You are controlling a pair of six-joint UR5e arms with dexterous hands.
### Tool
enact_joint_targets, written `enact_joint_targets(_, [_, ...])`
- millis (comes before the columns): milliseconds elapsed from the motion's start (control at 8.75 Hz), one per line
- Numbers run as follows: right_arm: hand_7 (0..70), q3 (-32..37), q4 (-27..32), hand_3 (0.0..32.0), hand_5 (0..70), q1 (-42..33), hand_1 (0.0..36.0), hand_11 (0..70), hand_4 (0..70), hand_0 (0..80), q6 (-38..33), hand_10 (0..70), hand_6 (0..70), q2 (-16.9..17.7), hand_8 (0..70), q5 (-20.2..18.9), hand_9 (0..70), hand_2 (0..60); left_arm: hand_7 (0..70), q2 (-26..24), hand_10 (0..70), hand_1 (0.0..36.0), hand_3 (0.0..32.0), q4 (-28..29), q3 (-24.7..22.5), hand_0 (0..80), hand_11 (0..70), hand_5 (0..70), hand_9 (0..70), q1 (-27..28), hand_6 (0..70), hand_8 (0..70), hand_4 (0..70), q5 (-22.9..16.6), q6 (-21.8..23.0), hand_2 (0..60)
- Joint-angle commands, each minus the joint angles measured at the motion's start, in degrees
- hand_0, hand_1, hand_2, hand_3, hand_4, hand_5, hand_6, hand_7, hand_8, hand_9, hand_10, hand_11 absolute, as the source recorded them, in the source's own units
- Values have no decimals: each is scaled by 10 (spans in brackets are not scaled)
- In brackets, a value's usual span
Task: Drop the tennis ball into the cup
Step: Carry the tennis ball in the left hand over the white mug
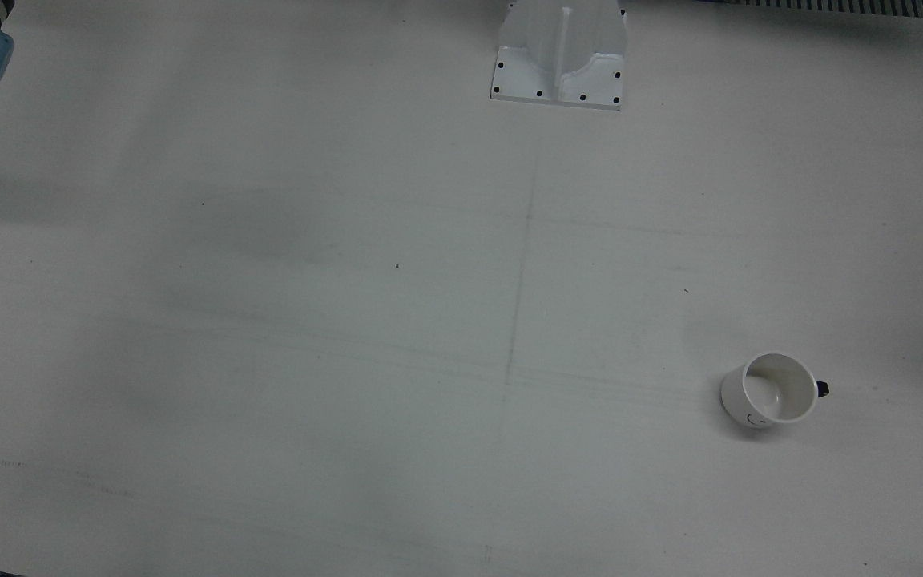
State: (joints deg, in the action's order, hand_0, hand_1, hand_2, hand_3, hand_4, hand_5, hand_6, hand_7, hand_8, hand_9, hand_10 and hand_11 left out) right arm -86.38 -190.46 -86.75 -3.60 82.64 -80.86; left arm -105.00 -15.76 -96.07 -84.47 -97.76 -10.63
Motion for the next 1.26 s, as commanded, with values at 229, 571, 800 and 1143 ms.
enact_joint_targets(229, [0,1,0,0,0,0,0,0,0,0,0,0,0,0,0,0,0,0,700,-21,609,360,0,16,-34,800,700,357,700,122,700,700,596,-13,-5,0])
enact_joint_targets(571, [0,2,0,0,0,1,0,0,0,0,-1,0,0,1,0,0,0,0,700,-27,611,309,0,39,-32,800,700,373,700,236,700,700,587,-13,-11,0])
enact_joint_targets(800, [0,2,0,0,0,1,0,0,0,0,-1,0,0,0,0,0,0,0,700,-22,604,269,0,60,-33,800,700,308,700,257,700,700,571,-23,-22,0])
enact_joint_targets(1143, [0,2,0,0,0,1,0,0,0,0,-1,0,0,1,0,0,0,0,700,-22,603,238,0,73,-30,800,700,328,700,275,700,700,579,-41,-29,0])
